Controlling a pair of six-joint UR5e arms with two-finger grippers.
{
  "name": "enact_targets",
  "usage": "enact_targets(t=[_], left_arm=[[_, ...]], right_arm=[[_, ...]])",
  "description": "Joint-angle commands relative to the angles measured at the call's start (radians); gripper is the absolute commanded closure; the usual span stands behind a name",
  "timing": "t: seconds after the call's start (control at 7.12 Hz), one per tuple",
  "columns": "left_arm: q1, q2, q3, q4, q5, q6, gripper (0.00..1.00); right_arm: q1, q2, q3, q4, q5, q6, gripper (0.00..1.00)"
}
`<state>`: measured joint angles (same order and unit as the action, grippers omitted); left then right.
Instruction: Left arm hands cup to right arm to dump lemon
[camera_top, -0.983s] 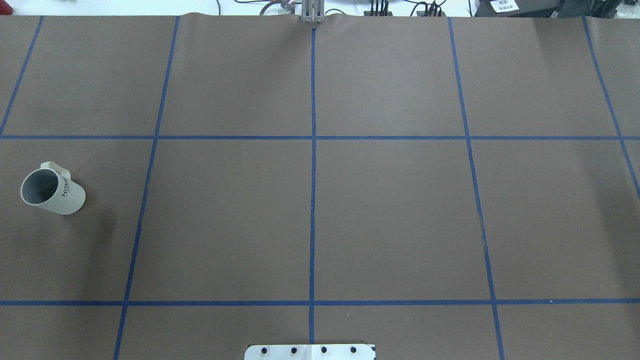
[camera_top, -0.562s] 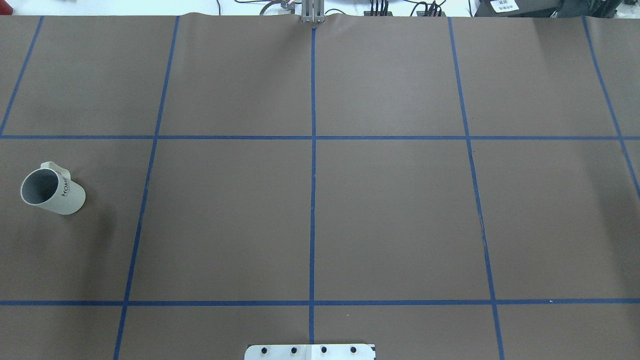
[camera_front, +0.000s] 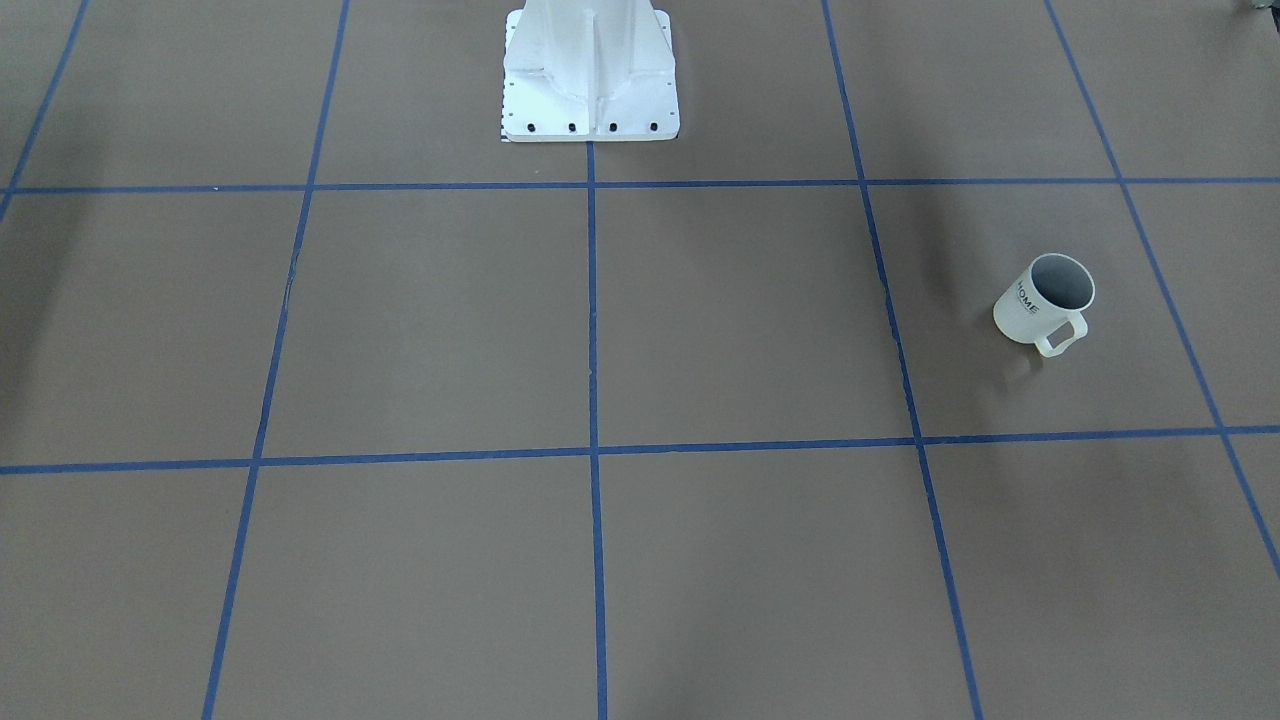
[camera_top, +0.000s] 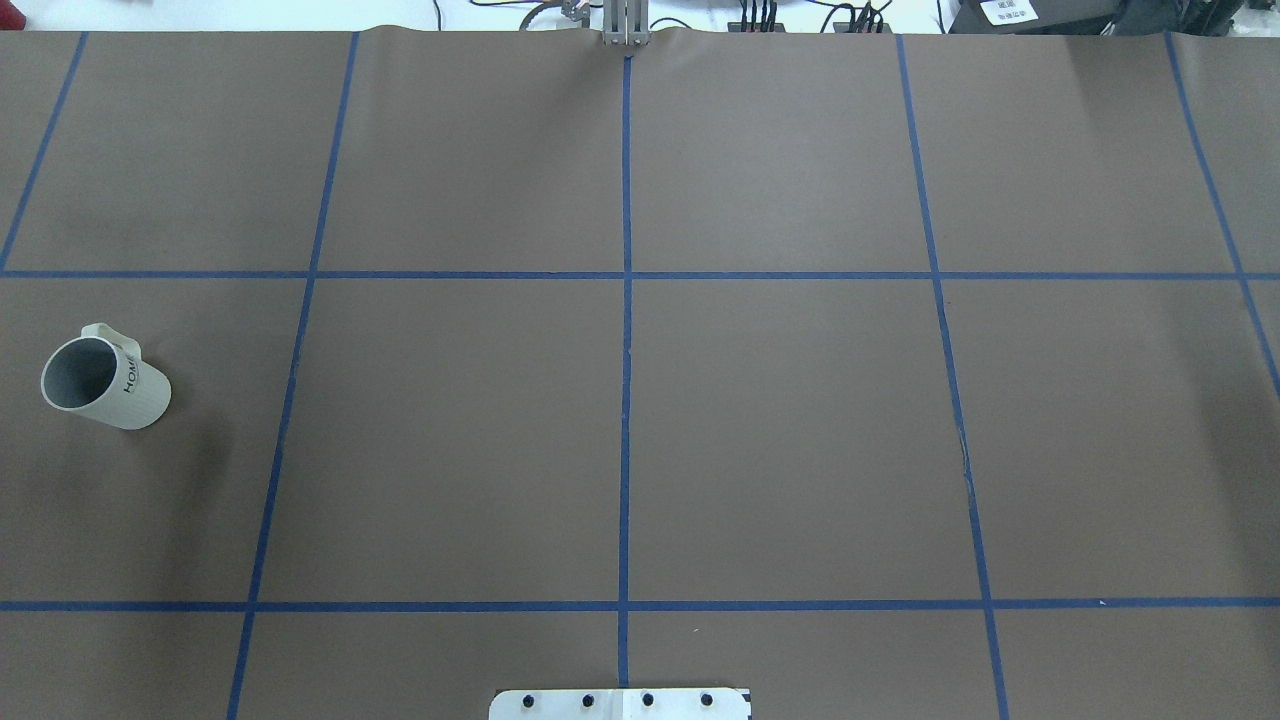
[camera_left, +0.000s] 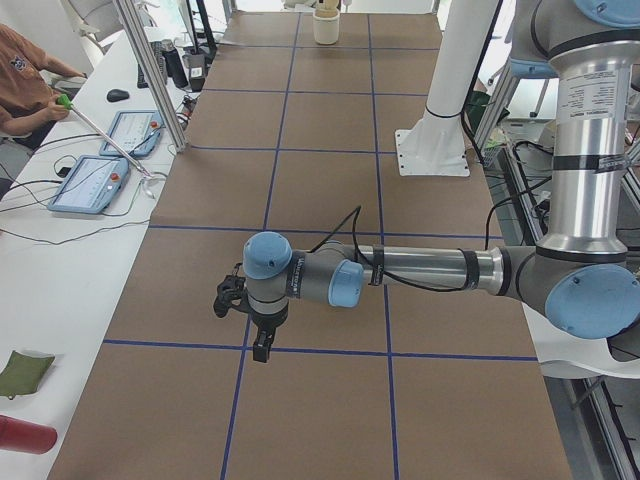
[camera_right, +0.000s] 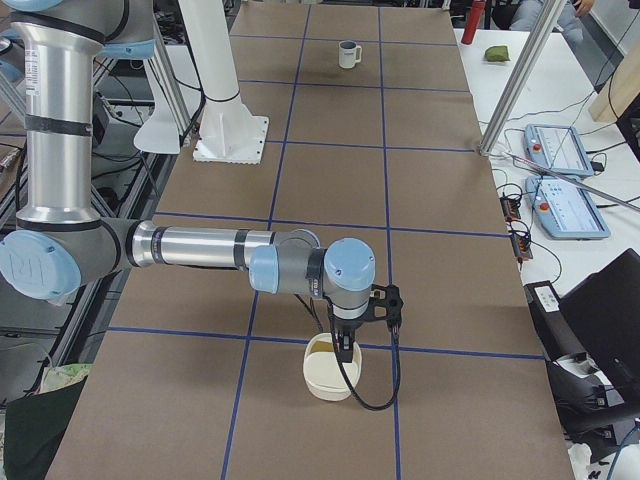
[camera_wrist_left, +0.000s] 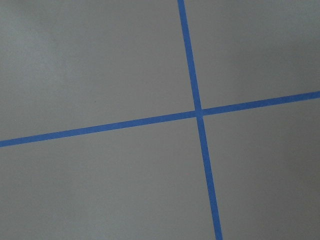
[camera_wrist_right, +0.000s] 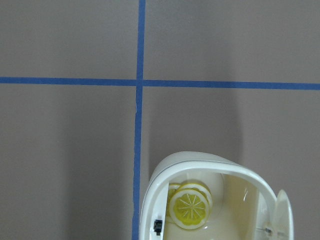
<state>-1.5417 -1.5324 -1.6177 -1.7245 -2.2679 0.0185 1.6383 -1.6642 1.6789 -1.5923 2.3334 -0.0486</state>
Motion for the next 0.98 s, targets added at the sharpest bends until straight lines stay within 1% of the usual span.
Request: enact_targets(t=[0.0,0.56,0.7,0.84], left_arm=[[0.000,0.000,0.005,0.000,0.002,-0.002,0.00],[0.002,-0.012,0.039,0.000,0.001,-0.015,0.00],[0.002,-0.015,0.044,-0.003,0.001,-0.076,0.00],[0.002,-0.015,0.044,-0.003,0.001,-0.083,0.00]], right_arm=[[0.000,0.001,0.001,0.000,-0.011,0.047,0.00],[0.000,0.003,-0.002,0.000,-0.014,0.052,0.00],[0.000,0.003,-0.002,0.000,-0.022,0.053,0.00],[0.000,0.003,-0.005,0.000,-0.023,0.055,0.00]])
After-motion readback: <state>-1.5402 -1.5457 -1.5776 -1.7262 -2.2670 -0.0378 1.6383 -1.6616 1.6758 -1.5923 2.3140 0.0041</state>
